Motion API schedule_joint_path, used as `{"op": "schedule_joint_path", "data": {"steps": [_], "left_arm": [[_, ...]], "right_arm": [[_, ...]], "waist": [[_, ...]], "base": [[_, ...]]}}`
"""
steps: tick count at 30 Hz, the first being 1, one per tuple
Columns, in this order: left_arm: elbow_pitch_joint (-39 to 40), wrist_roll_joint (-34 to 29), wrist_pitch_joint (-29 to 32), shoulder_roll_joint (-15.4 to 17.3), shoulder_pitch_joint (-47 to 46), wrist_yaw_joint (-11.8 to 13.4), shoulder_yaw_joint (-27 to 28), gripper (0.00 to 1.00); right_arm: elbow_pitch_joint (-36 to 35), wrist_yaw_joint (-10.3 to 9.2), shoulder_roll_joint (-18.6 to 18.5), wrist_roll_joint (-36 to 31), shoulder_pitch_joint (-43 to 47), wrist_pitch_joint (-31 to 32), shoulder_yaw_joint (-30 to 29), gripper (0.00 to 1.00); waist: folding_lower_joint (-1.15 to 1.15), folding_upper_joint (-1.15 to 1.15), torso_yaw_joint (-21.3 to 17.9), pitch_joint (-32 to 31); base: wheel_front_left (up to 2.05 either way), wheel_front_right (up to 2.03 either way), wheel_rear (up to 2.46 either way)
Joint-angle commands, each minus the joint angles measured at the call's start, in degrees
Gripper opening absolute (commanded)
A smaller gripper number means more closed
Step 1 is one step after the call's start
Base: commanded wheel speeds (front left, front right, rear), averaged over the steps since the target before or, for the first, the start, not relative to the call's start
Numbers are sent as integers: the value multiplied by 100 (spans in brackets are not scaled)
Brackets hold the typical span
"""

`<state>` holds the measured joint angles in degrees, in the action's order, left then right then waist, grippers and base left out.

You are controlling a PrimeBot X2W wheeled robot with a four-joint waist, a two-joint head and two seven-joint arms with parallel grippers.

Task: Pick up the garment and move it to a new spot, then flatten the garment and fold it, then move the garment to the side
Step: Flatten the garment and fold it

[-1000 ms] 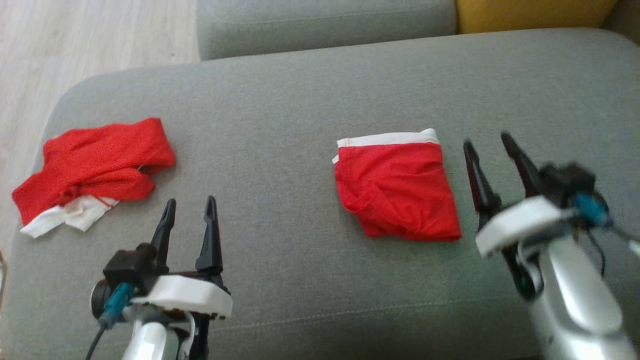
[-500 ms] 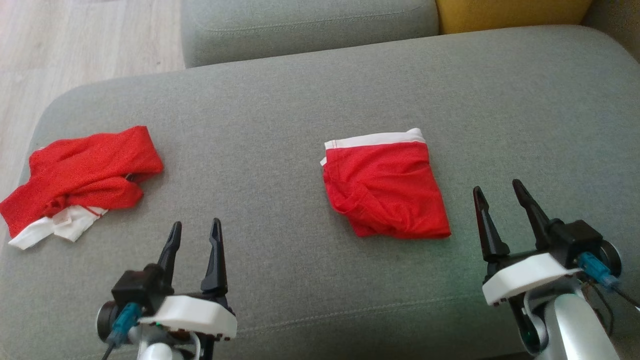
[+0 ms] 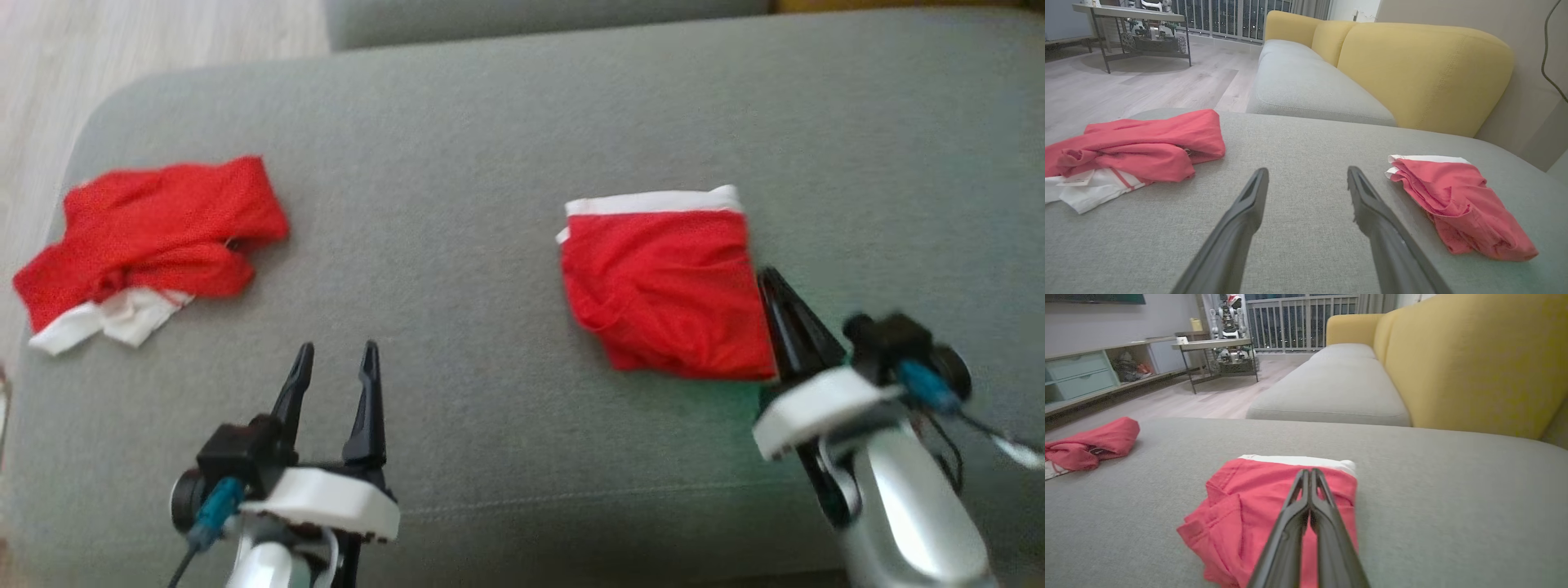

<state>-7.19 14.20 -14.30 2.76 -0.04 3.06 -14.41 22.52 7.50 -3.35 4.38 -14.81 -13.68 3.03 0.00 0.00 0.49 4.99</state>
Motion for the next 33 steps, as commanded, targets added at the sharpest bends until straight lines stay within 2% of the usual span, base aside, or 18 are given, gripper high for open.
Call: {"op": "schedule_joint_path", "data": {"steps": [1,10,18,25,33], "left_arm": [[166,-41,-70,11,-293,-17,141,100],[108,-20,-70,11,-624,-74,28,100],[92,7,-70,11,-729,-70,32,100],[57,7,-70,11,-736,-51,87,100],[63,38,-70,11,-735,-24,37,100]], "right_arm": [[-101,-1,-25,-9,-323,-15,174,0],[1560,-1,-343,-411,-1364,-64,453,0],[2633,-1,-317,-170,-1799,-109,1072,0],[2503,-1,-200,381,-1761,-129,1963,0],[2039,-1,-354,922,-1489,-130,2710,0]], "waist": [[0,0,202,202],[0,0,735,622],[0,0,921,734],[0,0,859,652],[0,0,813,602]], "base": [[0,0,0],[0,0,0],[0,0,0],[0,0,0],[0,0,0]]}}
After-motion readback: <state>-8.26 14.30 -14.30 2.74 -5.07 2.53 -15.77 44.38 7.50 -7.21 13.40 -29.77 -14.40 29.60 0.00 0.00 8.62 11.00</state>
